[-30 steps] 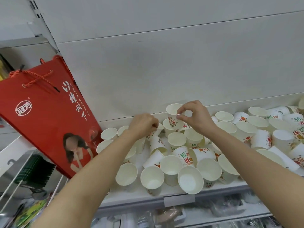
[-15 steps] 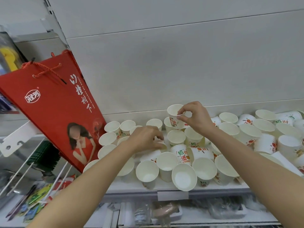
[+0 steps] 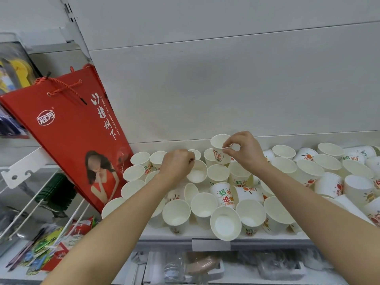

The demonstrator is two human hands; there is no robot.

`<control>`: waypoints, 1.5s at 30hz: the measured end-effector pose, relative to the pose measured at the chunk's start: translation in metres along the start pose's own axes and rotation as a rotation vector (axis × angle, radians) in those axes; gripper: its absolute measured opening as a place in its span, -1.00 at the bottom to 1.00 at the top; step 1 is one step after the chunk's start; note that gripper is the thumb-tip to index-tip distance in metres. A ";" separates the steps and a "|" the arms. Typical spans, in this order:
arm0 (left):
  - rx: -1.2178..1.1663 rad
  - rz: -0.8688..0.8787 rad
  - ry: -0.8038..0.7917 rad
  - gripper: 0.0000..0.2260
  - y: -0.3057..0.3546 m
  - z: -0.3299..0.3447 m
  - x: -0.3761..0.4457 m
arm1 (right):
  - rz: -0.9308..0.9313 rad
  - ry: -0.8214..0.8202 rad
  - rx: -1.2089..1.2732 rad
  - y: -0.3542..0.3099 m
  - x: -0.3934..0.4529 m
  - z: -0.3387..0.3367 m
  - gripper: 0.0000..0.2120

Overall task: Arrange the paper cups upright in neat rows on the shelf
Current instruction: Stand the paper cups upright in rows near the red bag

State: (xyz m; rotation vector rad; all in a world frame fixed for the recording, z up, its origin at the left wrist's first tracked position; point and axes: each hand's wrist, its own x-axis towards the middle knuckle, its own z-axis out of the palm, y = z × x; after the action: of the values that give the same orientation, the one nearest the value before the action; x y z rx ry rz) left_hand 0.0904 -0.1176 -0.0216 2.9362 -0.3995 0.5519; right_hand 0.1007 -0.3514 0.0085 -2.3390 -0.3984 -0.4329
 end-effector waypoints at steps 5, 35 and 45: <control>-0.026 -0.220 -0.156 -0.84 -0.002 0.000 0.011 | 0.006 -0.015 0.029 -0.004 -0.001 0.004 -0.91; 0.164 0.616 -0.052 -0.93 -0.024 -0.035 -0.066 | -0.117 -0.028 0.065 -0.042 -0.032 0.003 -0.91; 0.280 0.612 0.044 -0.86 -0.023 -0.030 -0.082 | -0.162 -0.065 0.072 -0.044 -0.035 0.005 -0.91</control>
State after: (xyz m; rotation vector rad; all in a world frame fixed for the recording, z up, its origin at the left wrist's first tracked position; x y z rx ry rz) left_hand 0.0131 -0.0707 -0.0266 3.0182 -1.3353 0.7901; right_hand 0.0532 -0.3229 0.0166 -2.2642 -0.6272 -0.4124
